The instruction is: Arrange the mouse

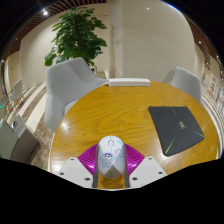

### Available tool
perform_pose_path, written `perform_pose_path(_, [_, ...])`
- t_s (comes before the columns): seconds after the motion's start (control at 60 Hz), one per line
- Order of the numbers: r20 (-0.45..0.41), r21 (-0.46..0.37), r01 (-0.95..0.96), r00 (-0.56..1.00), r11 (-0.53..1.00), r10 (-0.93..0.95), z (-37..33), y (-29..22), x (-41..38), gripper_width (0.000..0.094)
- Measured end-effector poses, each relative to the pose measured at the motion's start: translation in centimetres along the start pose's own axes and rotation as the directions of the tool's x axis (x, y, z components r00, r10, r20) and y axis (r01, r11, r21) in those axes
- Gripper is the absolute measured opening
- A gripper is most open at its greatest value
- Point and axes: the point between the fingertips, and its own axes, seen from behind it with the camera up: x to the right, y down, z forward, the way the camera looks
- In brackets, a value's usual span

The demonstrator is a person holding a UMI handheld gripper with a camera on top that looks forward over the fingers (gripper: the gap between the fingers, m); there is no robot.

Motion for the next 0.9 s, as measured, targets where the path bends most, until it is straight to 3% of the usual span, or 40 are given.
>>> perform_pose_path(0.133, [0.005, 0.025, -0.004, 1.000, 1.000, 0.004, -2.7, -2.6, 0.4, 0.0361])
perform_pose_path(0.317, [0.002, 0.155, 0.015, 1.000, 0.988, -0.016, -7.7, -12.5, 4.2, 0.0362])
perform_pose_path(0.483, [-0.094, 0.220, 0.033, 0.996, 0.975, -0.012, -7.4, -19.2, 13.9, 0.0360])
perform_pose_path(0.617, [-0.133, 0.166, 0.017, 0.991, 0.986, 0.005, -3.7, -17.7, 21.2, 0.0360])
perform_pose_path(0.9, [-0.071, 0.008, -0.006, 0.997, 1.000, 0.007, 3.2, -8.2, 25.5, 0.0361])
